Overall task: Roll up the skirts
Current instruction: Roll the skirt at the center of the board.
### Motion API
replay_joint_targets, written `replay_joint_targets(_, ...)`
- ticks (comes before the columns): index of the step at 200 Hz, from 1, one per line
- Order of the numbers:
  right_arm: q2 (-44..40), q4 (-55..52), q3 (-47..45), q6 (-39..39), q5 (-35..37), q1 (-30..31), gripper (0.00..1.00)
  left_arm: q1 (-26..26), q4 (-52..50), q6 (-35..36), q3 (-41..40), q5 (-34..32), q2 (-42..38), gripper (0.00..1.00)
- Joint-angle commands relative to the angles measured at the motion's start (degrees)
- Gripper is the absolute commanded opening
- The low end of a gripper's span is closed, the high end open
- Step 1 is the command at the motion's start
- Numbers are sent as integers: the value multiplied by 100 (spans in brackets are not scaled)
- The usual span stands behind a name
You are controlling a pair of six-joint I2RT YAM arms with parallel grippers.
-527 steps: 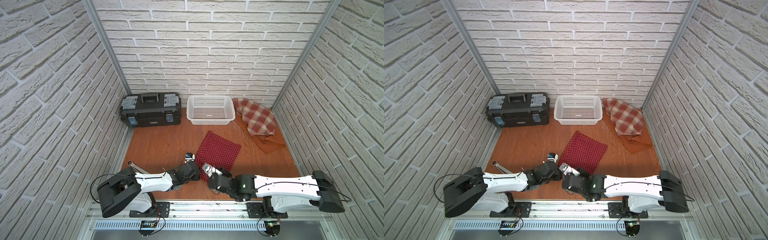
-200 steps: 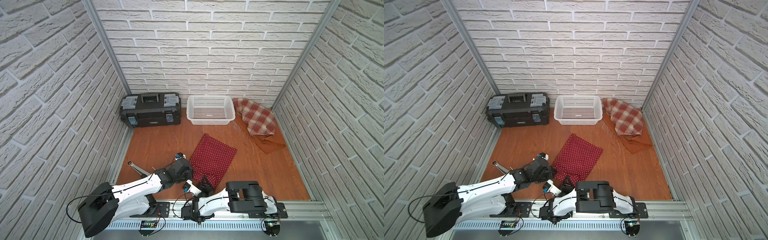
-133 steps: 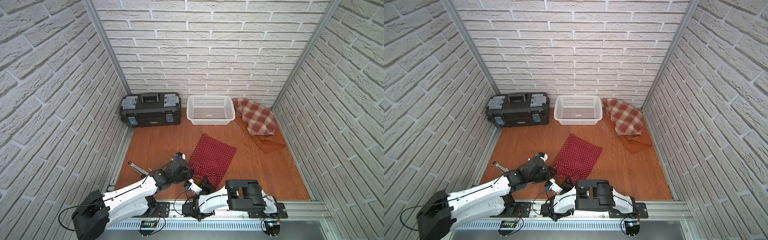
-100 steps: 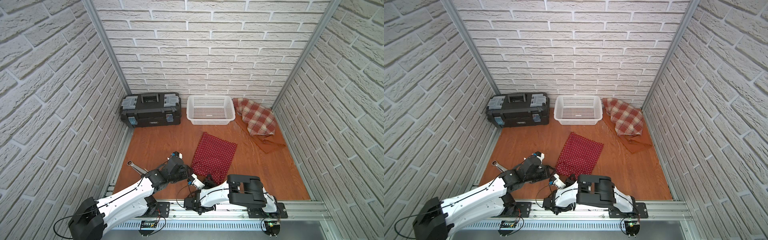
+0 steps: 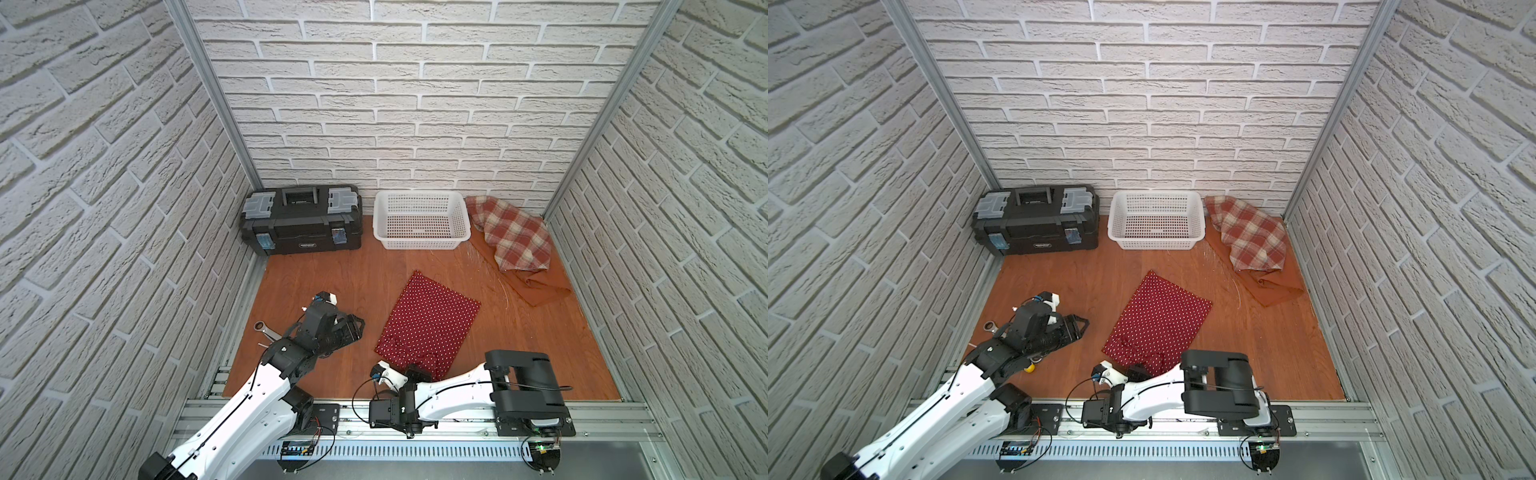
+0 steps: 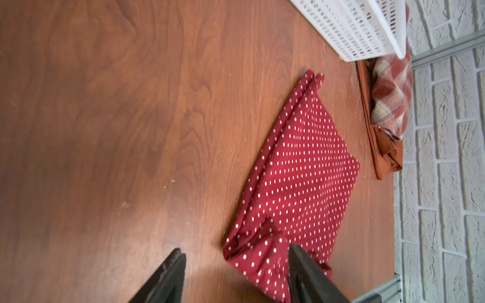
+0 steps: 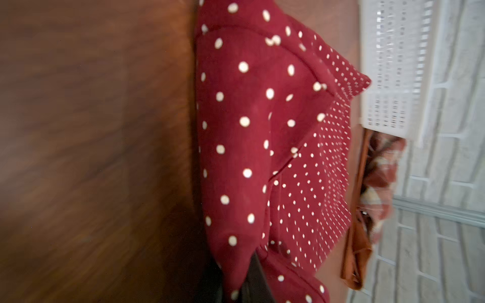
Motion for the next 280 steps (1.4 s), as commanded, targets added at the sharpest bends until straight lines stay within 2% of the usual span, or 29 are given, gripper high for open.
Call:
replay_joint_targets(1, -543, 408, -70, -257, -1252, 8, 2, 87, 57, 221, 1, 226, 9, 65)
replay_joint_targets(22, -961, 644, -211, -255, -1976, -214, 2, 84, 408, 92, -188, 411, 142, 63)
replay_joint_targets(55, -1432, 1118, -703, -17, -3554, -983, 2, -23, 665, 19, -341, 506, 313, 61)
replay_joint_targets(95, -1674, 1778, -1266, 310, -5049, -1878, 2, -157, 800, -51, -451, 498, 306, 60)
replay_joint_targets(128, -2196, 2035, -1432, 326, -5562, -2268, 2, -264, 903, -113, -515, 459, 340, 59)
replay_joint_targets(147, -2461, 2242, -1498, 383, -6085, -2481, 2, -306, 951, -125, -540, 431, 384, 58)
replay_joint_targets(180, -2415, 2901, -1850, 731, -7341, -3149, 2, -406, 1123, -164, -582, 431, 478, 57)
replay_joint_targets(197, -2187, 3671, -2224, 1169, -8084, -3611, 2, -481, 1255, -200, -619, 427, 560, 57)
replay_joint_targets(212, -2040, 3868, -2402, 1319, -8244, -3852, 2, -543, 1350, -226, -634, 413, 663, 57)
replay_joint_targets(250, -2235, 3598, -2686, 1113, -7827, -4340, 4, -721, 1563, -329, -676, 362, 797, 57)
replay_joint_targets(280, -2145, 3361, -2590, 861, -7414, -4348, 16, -1040, 1688, -483, -751, 187, 854, 60)
